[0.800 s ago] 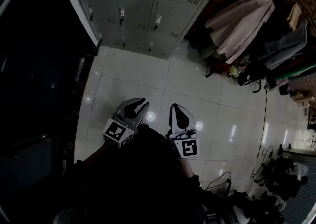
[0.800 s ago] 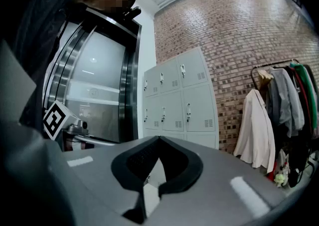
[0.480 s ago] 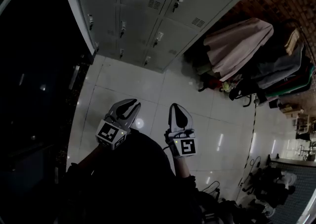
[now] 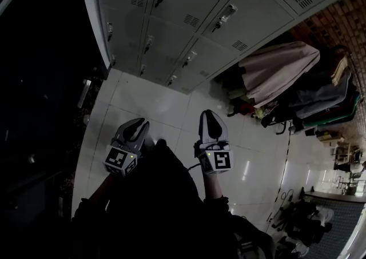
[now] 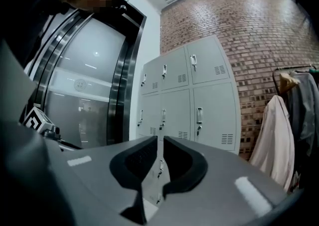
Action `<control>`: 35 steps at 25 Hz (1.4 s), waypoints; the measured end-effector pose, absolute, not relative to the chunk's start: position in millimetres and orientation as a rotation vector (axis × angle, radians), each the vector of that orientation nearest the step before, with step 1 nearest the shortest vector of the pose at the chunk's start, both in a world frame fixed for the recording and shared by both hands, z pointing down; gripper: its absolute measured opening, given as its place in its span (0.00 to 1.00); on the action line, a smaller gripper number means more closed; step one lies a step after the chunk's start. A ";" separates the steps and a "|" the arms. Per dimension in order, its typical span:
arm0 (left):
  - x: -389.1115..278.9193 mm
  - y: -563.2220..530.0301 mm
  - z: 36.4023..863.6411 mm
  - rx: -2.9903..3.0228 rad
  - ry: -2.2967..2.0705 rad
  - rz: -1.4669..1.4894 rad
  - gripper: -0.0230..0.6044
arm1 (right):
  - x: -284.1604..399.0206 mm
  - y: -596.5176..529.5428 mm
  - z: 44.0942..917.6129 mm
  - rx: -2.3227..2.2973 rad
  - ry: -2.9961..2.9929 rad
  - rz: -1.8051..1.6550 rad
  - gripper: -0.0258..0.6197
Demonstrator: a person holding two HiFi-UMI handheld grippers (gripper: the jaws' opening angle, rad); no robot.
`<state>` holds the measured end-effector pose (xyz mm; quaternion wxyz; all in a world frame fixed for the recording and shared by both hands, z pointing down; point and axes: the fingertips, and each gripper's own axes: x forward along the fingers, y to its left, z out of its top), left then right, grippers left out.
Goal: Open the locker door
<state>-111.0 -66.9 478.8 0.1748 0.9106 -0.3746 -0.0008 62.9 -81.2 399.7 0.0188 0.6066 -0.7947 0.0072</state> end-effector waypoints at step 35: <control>-57.9 -272.9 485.4 2.496 -1.210 0.059 0.17 | 193.1 -502.2 366.6 1.970 -2.450 -0.194 0.11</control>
